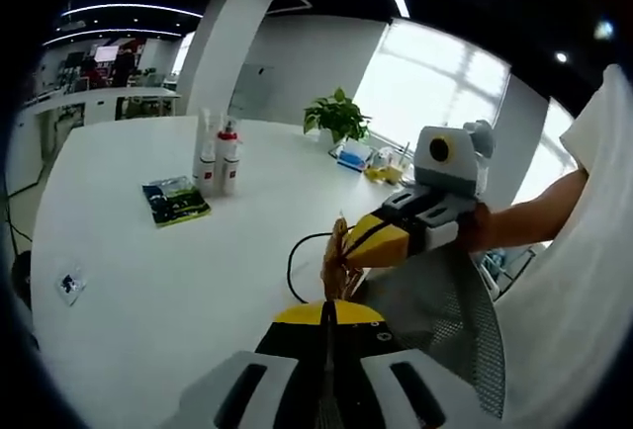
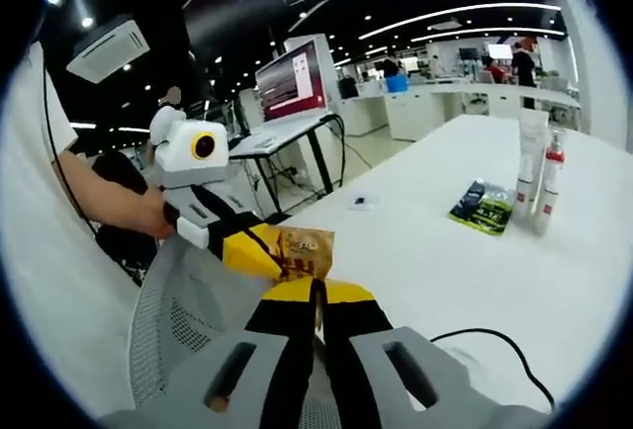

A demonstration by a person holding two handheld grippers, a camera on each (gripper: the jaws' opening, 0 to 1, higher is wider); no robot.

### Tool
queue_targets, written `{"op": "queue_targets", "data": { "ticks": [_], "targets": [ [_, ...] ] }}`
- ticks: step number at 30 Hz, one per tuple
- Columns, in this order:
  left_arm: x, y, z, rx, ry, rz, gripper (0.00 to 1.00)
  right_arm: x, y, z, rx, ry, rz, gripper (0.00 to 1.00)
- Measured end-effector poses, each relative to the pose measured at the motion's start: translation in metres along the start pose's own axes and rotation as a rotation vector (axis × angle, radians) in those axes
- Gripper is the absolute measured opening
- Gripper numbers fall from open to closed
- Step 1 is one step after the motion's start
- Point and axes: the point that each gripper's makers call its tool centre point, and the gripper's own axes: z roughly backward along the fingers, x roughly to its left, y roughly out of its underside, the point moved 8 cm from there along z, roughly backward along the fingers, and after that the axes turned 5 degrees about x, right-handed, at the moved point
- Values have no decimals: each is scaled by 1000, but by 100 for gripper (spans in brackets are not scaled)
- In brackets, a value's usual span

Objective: Arrange the skincare products in the storage area until every visible bottle or jar stands upright without overlapping.

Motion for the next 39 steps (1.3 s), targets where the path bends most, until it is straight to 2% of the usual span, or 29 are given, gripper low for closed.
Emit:
{"op": "queue_targets", "data": {
  "ticks": [5,8,14,27,36,38,39],
  "targets": [
    [3,-1,1,-14,-20,12,0,-1,2,-2,23,10,15,0],
    [4,0,-1,0,-40,2,0,-2,4,-3,42,10,19,0],
    [2,0,-3,10,-36,-6,0,-3,6,-4,56,32,40,0],
    [6,0,-1,3,-51,21,0,-1,6,-3,56,-1,17,0],
    [15,0,1,-16,-93,46,0,-5,4,0,33,-15,-71,0],
    [16,0,2,-14,-85,53,0,-5,1,0,10,-53,-113,0],
    [16,0,2,-17,-84,54,0,-7,0,0,11,-61,-104,0]
  ]
}}
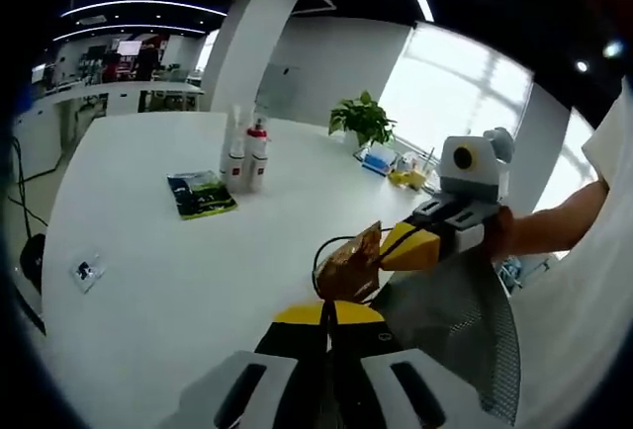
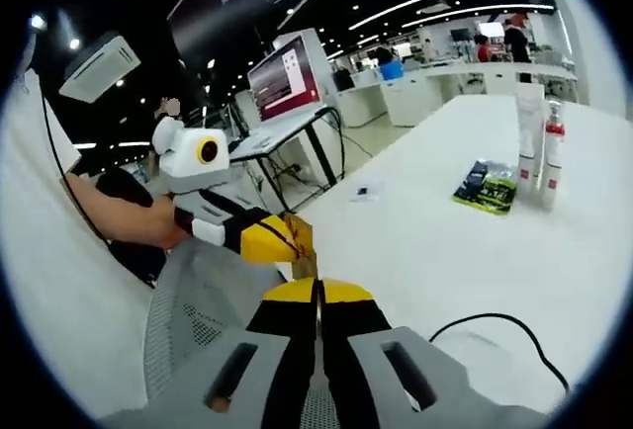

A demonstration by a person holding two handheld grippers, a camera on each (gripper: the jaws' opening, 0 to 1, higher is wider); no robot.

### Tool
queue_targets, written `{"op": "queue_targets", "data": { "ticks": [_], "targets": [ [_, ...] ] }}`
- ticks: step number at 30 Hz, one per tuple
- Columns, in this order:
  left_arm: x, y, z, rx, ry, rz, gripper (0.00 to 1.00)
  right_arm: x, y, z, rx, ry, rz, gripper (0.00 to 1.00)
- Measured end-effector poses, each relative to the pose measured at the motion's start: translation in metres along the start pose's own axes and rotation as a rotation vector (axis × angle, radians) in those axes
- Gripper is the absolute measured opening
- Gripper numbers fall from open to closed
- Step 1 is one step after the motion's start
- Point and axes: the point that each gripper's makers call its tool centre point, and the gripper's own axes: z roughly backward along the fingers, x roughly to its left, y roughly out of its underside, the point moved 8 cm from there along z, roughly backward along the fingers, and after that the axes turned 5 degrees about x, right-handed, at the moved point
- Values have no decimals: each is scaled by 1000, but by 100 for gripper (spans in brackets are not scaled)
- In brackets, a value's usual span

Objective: Arrange the skincare products in the storage area until every visible bottle or jar stands upright without overlapping.

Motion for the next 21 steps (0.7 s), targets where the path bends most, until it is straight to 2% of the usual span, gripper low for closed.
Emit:
{"op": "queue_targets", "data": {
  "ticks": [1,2,4,10,14,21],
  "targets": [
    [-1,-1,0,-4,18,10,0,0,-1,0,-8,9,24,0],
    [-1,-2,1,-11,22,11,0,-2,-2,1,-16,36,88,0],
    [-2,-1,0,-5,15,0,0,4,0,-1,-9,-17,51,1],
    [-9,2,-3,26,32,-48,0,6,2,-3,9,-31,68,0],
    [-6,-1,0,-1,38,-21,0,6,1,-2,4,-46,52,0],
    [-6,-2,1,-9,47,10,0,6,1,-3,5,-39,50,0]
  ]
}}
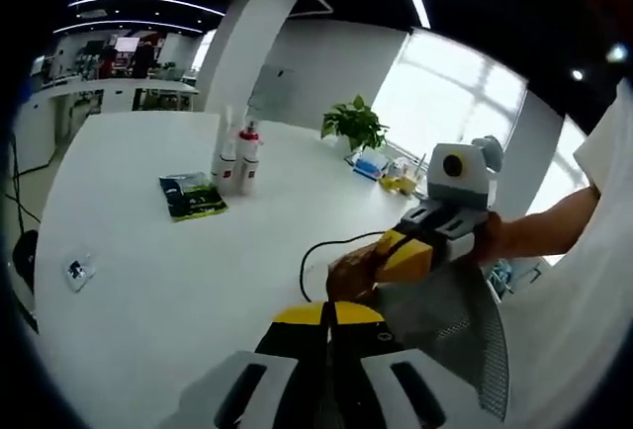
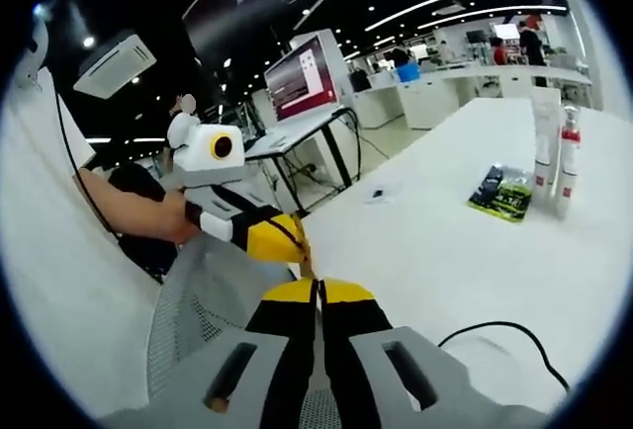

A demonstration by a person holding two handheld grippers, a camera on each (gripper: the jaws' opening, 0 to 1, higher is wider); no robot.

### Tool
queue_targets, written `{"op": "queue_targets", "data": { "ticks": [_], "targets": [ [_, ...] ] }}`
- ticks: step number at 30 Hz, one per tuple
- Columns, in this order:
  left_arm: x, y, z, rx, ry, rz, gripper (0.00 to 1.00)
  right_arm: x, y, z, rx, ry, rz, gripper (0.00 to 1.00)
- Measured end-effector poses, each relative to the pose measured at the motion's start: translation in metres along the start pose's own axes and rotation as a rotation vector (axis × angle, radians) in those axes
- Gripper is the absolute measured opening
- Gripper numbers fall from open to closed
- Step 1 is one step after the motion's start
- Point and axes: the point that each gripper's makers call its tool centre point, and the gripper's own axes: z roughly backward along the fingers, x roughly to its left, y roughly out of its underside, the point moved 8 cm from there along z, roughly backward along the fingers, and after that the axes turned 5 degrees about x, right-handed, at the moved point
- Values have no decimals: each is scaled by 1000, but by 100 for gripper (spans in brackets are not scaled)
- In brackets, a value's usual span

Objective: Arrange the skincare products in the storage area until every visible bottle or jar stands upright without overlapping.

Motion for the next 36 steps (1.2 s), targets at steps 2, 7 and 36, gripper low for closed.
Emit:
{"op": "queue_targets", "data": {
  "ticks": [2,7,36],
  "targets": [
    [-1,0,0,1,0,-8,0,0,0,0,0,3,4,0],
    [-4,0,-1,-4,2,-42,0,-1,-2,4,-13,-39,-89,0],
    [-4,13,-14,95,-188,-365,12,-41,-38,10,-163,-129,-483,0]
  ]
}}
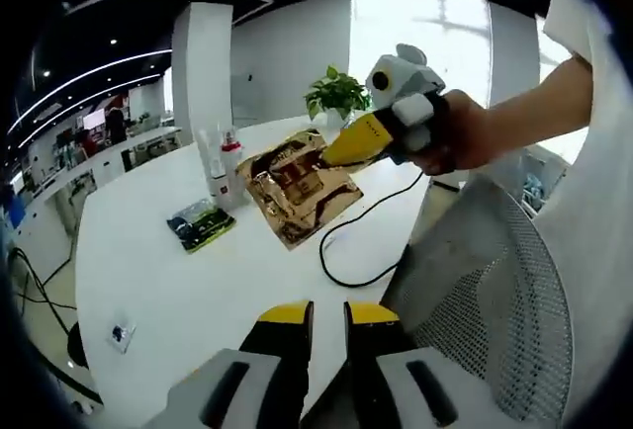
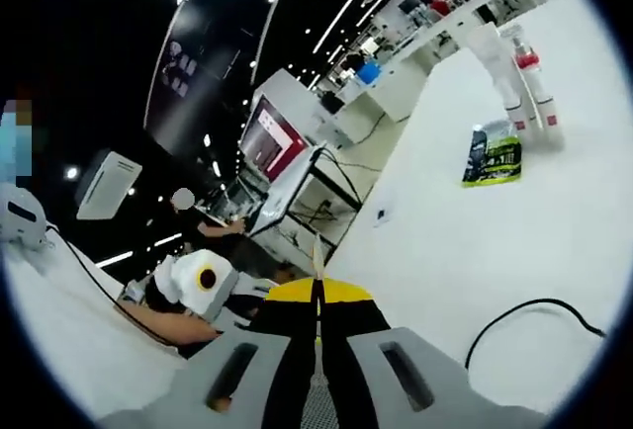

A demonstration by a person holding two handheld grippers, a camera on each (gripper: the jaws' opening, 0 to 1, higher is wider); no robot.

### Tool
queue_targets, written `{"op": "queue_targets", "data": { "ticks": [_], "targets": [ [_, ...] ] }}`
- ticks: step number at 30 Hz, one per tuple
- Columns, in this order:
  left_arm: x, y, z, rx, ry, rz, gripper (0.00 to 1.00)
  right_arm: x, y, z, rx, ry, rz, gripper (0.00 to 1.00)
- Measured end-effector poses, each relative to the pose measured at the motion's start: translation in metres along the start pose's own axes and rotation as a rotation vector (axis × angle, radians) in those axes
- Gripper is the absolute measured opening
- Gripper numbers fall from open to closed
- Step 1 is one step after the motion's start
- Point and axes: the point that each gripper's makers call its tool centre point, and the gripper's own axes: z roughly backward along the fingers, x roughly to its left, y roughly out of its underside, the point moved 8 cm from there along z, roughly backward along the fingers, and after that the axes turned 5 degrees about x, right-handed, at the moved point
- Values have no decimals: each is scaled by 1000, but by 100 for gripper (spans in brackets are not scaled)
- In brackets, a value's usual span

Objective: Arrange the skincare products in the storage area until every visible bottle or jar stands upright without overlapping.

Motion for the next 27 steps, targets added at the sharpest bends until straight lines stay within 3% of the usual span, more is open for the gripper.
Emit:
{"op": "queue_targets", "data": {
  "ticks": [4,9,13,18,27],
  "targets": [
    [2,5,-3,44,-53,-50,12,-7,-12,-7,-9,3,-62,0],
    [-2,9,-7,84,-63,-96,12,-16,-30,-18,10,16,-99,0],
    [2,14,-12,134,-71,-81,12,-25,-48,-28,35,27,-113,0],
    [9,18,-12,159,-115,-45,12,-29,-69,-41,59,43,-110,0],
    [7,20,-14,184,-134,-104,12,-42,-104,-67,88,91,-106,0]
  ]
}}
